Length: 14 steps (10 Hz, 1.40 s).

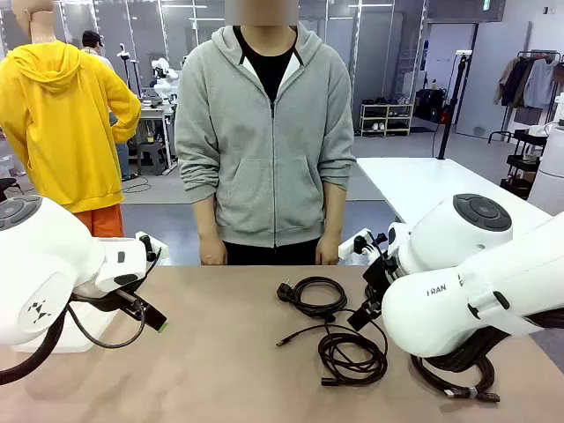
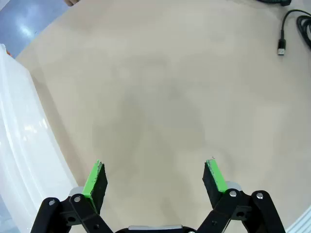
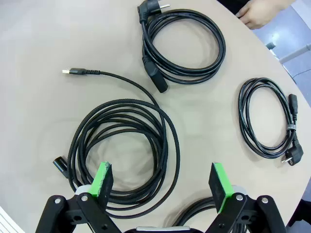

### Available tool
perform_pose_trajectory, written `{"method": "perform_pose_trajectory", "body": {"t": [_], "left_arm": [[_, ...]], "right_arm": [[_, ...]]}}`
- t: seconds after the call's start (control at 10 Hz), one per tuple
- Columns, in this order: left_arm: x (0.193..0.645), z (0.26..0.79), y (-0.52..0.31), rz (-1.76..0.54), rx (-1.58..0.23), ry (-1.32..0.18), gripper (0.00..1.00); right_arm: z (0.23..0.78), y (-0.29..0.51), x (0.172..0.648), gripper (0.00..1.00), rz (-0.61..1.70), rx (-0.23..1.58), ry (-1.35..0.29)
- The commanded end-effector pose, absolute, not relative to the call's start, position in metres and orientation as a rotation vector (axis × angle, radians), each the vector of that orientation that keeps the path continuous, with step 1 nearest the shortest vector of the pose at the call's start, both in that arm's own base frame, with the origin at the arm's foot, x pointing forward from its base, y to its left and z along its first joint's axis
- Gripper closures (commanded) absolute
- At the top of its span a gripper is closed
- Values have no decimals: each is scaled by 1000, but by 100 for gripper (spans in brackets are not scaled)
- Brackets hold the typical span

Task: Organize and store the cables.
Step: Place the Power Cable into the Organizing box.

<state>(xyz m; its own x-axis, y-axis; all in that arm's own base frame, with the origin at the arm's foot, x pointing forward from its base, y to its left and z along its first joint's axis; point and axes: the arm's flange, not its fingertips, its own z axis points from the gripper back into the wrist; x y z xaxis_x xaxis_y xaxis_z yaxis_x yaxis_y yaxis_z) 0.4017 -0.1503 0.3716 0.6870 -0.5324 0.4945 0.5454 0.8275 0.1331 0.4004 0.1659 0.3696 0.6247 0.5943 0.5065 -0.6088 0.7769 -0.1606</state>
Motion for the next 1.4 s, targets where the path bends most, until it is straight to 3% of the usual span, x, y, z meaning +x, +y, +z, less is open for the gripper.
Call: {"method": "perform_pose_trajectory", "body": {"t": [0.0, 1.0, 1.3], "left_arm": [[402, 372, -151, -604, -25, -546, 0], [401, 372, -151, -605, -25, -546, 0], [399, 458, -132, -710, -156, -599, 0]], "right_arm": [[370, 166, 400, 0, 690, 27, -571], [370, 166, 400, 0, 690, 27, -571], [456, 133, 392, 0, 813, 83, -625]]}}
